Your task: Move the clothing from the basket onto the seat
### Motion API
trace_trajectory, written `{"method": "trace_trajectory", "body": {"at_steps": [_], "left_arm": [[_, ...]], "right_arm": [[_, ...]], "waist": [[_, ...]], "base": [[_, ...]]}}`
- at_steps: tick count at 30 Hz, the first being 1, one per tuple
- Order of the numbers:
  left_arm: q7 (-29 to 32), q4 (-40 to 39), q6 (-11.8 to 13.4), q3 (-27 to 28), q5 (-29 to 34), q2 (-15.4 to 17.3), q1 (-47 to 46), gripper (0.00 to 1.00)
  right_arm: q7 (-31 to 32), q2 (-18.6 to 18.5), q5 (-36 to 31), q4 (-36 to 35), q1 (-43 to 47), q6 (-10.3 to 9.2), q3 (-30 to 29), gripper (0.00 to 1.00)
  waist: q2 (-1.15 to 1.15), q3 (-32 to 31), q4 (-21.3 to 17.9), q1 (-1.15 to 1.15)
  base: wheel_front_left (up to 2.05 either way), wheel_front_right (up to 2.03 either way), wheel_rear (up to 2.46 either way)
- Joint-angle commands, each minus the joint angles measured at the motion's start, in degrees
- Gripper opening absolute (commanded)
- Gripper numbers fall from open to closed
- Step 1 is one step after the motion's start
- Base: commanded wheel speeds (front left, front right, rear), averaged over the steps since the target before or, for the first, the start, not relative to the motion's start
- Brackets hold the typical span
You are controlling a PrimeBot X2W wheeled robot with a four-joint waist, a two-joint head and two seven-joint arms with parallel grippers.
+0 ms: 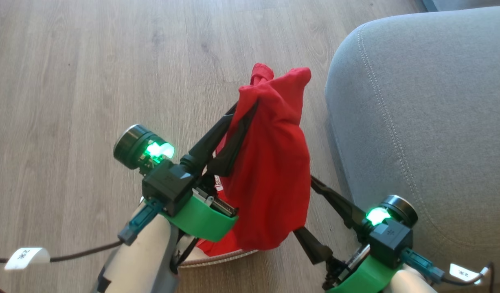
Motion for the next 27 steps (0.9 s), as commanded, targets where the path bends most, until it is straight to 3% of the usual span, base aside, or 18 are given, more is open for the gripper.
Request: {"method": "trace_trajectory", "body": {"at_steps": [1, 19, 27], "left_arm": [[-0.2, -1.7, -0.1, 2.8, 0.2, 0.6, -1.6, 0.0], [-0.2, -0.8, -0.1, 5.1, 0.6, 0.6, -1.5, 0.0], [-0.2, -0.8, -0.1, 4.5, 0.8, 0.3, -1.8, 0.0]], "right_arm": [[-0.4, -1.7, 1.0, -1.7, -1.6, -0.01, 1.5, 1.0], [-0.4, -6.2, 6.8, -2.9, -4.0, -0.01, 7.9, 1.0], [-0.4, -5.5, 7.0, -3.3, -5.7, -0.01, 10.0, 1.0]], "waist": [[0.0, 0.0, 0.0, 0.0], [0.0, -0.2, -0.4, 0.0], [0.0, 0.0, -0.2, 0.0]], "base": [[0.0, 0.0, 0.0], [0.0, 0.0, 0.0], [0.0, 0.0, 0.0]]}}
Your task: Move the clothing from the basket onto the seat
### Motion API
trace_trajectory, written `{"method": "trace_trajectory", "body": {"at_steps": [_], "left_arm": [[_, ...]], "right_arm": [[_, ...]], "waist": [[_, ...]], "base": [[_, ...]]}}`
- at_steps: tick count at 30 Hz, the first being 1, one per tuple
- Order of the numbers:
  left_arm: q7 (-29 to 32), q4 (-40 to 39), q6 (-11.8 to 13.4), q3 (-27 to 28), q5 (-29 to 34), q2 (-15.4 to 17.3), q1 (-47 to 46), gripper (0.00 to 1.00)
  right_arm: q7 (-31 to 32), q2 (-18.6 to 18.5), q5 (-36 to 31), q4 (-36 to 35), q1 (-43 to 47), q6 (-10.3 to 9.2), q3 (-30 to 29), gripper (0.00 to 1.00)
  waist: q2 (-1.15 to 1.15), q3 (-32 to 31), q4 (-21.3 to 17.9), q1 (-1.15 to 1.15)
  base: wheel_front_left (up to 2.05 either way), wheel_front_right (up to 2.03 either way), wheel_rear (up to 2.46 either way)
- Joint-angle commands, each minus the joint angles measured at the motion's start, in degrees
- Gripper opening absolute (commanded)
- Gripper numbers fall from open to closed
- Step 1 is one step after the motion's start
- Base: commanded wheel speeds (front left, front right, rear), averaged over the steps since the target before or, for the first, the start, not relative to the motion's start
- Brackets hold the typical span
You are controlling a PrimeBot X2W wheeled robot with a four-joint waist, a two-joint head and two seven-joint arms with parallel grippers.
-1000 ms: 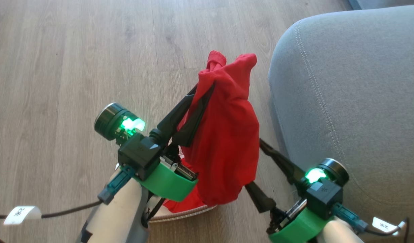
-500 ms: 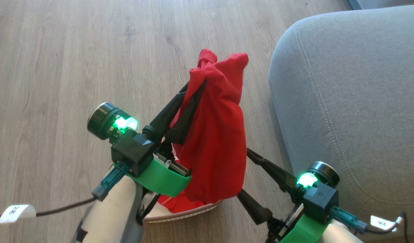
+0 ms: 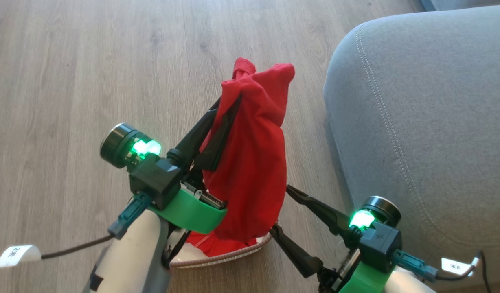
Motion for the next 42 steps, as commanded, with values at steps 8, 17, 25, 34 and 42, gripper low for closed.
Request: {"method": "trace_trajectory", "body": {"at_steps": [8, 17, 25, 34, 42], "left_arm": [[-0.2, -1.8, -0.1, 0.8, 0.4, 0.1, -1.7, 0.0], [-0.2, -2.5, -0.1, -1.4, -0.2, 0.2, -1.7, 0.0], [-0.2, -3.1, -0.1, -5.1, -0.4, 0.4, -2.0, 0.0], [-0.2, -3.1, -0.1, -9.0, -0.8, 0.2, -1.1, 0.0], [-0.2, -2.8, -0.1, -13.7, -0.5, 0.6, -0.6, 0.0]], "right_arm": [[-0.4, 0.1, 1.0, -2.4, -2.7, -0.01, 2.8, 1.0], [-0.4, 2.6, -0.2, -1.3, -3.9, -0.01, 0.6, 1.0], [-0.4, 5.8, -3.0, 2.0, -5.2, -0.01, -1.1, 1.0], [-0.4, 10.9, -9.4, 6.4, -5.5, -0.01, -7.3, 1.0], [-0.4, 14.0, -12.7, 8.1, -6.0, -0.01, -9.8, 1.0]], "waist": [[0.0, -0.5, 0.5, 0.0], [0.0, -0.3, 0.5, 0.0], [0.0, -0.4, 1.3, 0.0], [0.0, -0.8, 2.4, 0.0], [0.0, -1.0, 3.6, 0.0]], "base": [[0.0, 0.0, 0.0], [0.0, 0.0, 0.0], [0.0, 0.0, 0.0], [0.0, 0.0, 0.0], [0.0, 0.0, 0.0]]}}
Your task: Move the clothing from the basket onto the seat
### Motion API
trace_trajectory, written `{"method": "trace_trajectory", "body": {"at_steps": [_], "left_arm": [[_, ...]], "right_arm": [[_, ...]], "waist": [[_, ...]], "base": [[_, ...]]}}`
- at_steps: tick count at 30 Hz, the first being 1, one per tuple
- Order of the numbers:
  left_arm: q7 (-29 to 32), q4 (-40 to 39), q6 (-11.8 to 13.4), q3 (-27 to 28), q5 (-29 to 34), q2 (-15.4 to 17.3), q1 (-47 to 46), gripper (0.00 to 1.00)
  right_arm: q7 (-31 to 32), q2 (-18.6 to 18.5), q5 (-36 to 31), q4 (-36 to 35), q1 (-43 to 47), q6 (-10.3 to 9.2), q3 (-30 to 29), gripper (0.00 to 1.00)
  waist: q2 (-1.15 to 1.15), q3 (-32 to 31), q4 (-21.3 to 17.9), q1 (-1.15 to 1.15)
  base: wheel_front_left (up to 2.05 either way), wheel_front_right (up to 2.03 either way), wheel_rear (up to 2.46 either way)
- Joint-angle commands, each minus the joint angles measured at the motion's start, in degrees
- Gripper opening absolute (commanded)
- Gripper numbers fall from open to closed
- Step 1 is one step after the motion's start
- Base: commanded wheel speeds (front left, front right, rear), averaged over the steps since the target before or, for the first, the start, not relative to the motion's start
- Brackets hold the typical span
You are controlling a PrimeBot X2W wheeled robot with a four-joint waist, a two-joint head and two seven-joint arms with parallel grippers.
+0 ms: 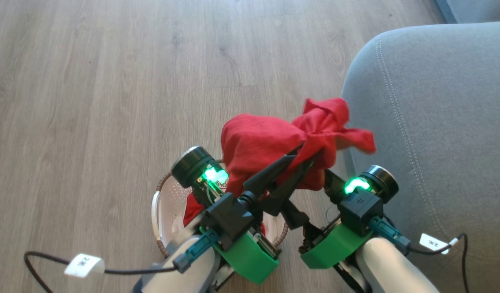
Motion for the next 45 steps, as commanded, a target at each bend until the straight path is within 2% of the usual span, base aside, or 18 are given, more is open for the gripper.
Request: {"method": "trace_trajectory", "body": {"at_steps": [1, 2, 4, 15, 30, 43, 44, 45], "left_arm": [[-0.2, -1.8, -0.1, 1.3, -0.2, 0.3, -0.8, 0.0], [-0.2, -1.8, -0.1, 1.1, -0.2, 0.3, -0.7, 0.0], [-0.2, -1.8, -0.1, 1.0, -0.3, 0.3, -0.8, 0.0], [-0.2, -1.0, -0.1, 3.7, -2.5, -0.2, -0.6, 0.0], [-0.2, 1.0, -0.1, 8.2, -2.7, -0.6, 0.5, 0.0], [-0.2, 3.5, -0.1, 6.9, -2.6, 0.0, 1.4, 0.0], [-0.2, 3.6, -0.1, 6.5, -2.7, 0.2, 1.4, 0.13], [-0.2, 3.6, -0.1, 5.9, -2.9, 0.3, 1.3, 0.63]], "right_arm": [[-0.4, 1.4, -0.5, -1.6, -2.0, -0.01, 0.0, 1.0], [-0.4, 1.7, -0.9, -1.3, -1.9, -0.01, -0.6, 0.71], [-0.4, 2.4, -1.2, -1.1, -1.8, -0.01, -1.8, 0.0], [-0.4, 3.9, -3.0, -2.5, -1.1, -0.01, -7.2, 0.0], [-0.4, 4.0, 0.5, -4.3, -0.1, -0.01, -11.8, 0.0], [-0.4, 4.1, 1.0, -7.9, 0.2, -0.01, -15.4, 0.0], [-0.4, 4.1, 0.9, -8.1, 0.2, -0.01, -15.5, 0.0], [-0.4, 4.1, 0.9, -8.3, 0.2, -0.01, -15.6, 0.0]], "waist": [[0.0, 0.0, 0.2, 0.0], [0.0, 0.1, 0.3, 0.0], [0.0, 0.3, 0.5, 0.0], [0.0, 1.2, 0.9, 0.0], [0.0, 0.9, 0.7, 0.0], [0.0, 0.9, 0.8, 0.0], [0.0, 0.9, 0.8, 0.0], [0.0, 0.9, 0.8, 0.0]], "base": [[0.0, 0.0, 0.0], [0.0, 0.0, 0.0], [0.0, 0.0, 0.0], [0.0, 0.0, 0.0], [0.0, 0.0, 0.0], [0.0, 0.0, 0.0], [0.0, 0.0, 0.0], [0.0, 0.0, 0.0]]}}
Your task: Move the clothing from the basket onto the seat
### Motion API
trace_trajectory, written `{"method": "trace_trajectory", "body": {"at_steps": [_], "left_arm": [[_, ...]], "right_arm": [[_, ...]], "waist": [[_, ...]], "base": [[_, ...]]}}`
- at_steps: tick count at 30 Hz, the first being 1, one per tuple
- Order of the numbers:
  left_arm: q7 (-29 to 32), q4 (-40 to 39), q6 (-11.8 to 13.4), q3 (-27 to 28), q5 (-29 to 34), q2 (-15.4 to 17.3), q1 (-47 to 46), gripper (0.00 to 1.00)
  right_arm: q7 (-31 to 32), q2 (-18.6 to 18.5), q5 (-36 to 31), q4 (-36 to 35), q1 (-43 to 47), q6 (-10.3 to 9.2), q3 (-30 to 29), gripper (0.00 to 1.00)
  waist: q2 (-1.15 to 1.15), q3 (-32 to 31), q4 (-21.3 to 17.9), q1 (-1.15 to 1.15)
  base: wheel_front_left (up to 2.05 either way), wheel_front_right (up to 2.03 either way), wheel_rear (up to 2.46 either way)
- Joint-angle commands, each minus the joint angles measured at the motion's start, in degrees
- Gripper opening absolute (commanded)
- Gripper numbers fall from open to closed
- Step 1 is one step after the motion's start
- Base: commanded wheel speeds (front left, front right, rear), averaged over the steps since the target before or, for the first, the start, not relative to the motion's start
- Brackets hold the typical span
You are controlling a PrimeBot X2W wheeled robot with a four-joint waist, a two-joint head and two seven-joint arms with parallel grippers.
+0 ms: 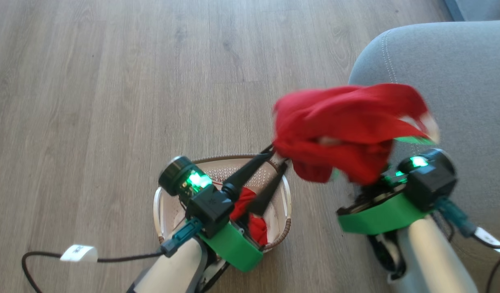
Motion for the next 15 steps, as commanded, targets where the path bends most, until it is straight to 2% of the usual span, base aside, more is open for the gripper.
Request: {"method": "trace_trajectory", "body": {"at_steps": [1, 10, 15], "left_arm": [[-0.2, -1.3, 0.0, 0.8, -0.9, 1.0, -0.9, 1.0], [-0.2, -0.9, 0.0, -0.1, -0.8, 2.4, -0.4, 1.0], [-0.2, 0.6, 0.0, -0.9, -3.1, 3.8, 0.7, 1.0]], "right_arm": [[-0.4, 0.7, 0.0, -2.8, -1.7, -0.21, -0.7, 0.0], [-0.4, 0.7, -0.1, -4.7, -1.4, -0.21, -3.0, 0.0], [-0.4, 0.7, -0.3, -6.0, -1.5, -0.21, -4.7, 0.0]], "waist": [[-0.01, 0.0, 0.0, 0.0], [-0.01, -0.1, 0.1, 0.0], [-0.01, -0.1, 0.2, 0.0]], "base": [[0.0, 0.0, 0.0], [0.0, 0.0, 0.0], [0.0, 0.0, 0.0]]}}
